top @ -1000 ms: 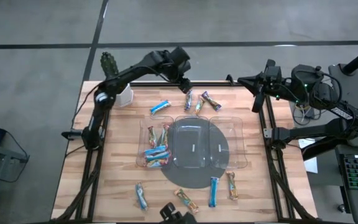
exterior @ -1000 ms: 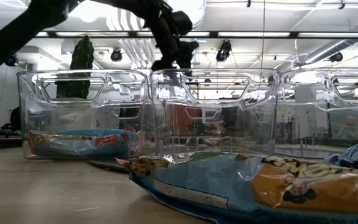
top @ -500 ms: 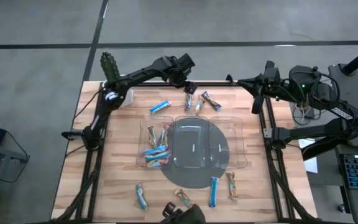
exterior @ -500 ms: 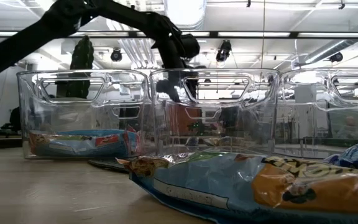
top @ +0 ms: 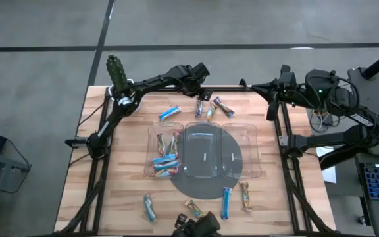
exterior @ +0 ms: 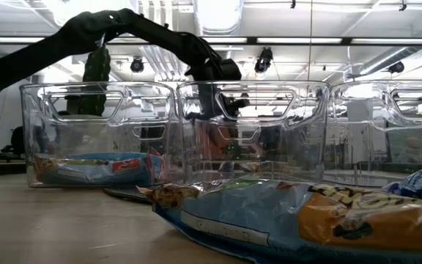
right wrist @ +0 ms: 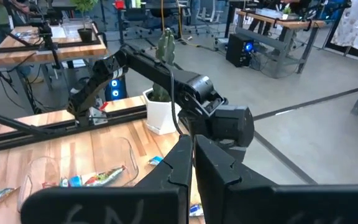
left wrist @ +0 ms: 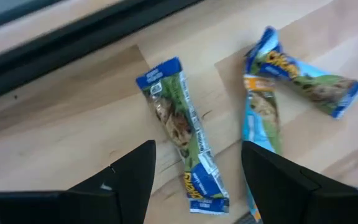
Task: Pick and place Granola Bars by type
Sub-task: Put the blue granola bar into the middle transparent bin
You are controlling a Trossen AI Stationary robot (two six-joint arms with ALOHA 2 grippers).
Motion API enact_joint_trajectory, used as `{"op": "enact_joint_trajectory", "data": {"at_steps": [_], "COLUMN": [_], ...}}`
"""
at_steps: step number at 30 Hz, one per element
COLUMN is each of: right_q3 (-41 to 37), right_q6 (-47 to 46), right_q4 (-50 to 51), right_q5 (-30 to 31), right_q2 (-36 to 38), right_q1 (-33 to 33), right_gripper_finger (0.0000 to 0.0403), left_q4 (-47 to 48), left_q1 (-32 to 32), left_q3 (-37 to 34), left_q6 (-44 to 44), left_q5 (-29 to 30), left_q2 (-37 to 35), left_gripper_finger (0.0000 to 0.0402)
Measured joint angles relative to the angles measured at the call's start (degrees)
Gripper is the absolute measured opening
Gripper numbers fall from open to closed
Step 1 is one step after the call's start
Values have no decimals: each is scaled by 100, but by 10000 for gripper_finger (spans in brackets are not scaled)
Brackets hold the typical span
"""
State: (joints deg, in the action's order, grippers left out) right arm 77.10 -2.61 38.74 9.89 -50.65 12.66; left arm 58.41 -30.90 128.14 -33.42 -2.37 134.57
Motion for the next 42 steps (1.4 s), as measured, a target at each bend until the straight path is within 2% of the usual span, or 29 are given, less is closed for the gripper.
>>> {"op": "enact_joint_trajectory", "data": {"at_steps": [13,20,25,42], "right_q3": [-2,-2,-2,-18], "right_q6": [-23,-26,-40,7], "right_q4": [51,55,135,140], "right_q5": [13,13,17,72], "right_q2": [-2,-4,-4,-7], "right_q1": [-2,1,1,1], "right_gripper_finger": [8,8,8,8], "left_q4": [-369,-662,-538,-36], "left_q1": [-17,-81,-223,-459], "left_q3": [0,10,6,47], "left_q6": [-244,-330,-683,-276], "left_q5": [-281,-245,-374,-455], "left_q2": [432,500,500,489], "left_gripper_finger": [220,220,220,220]}}
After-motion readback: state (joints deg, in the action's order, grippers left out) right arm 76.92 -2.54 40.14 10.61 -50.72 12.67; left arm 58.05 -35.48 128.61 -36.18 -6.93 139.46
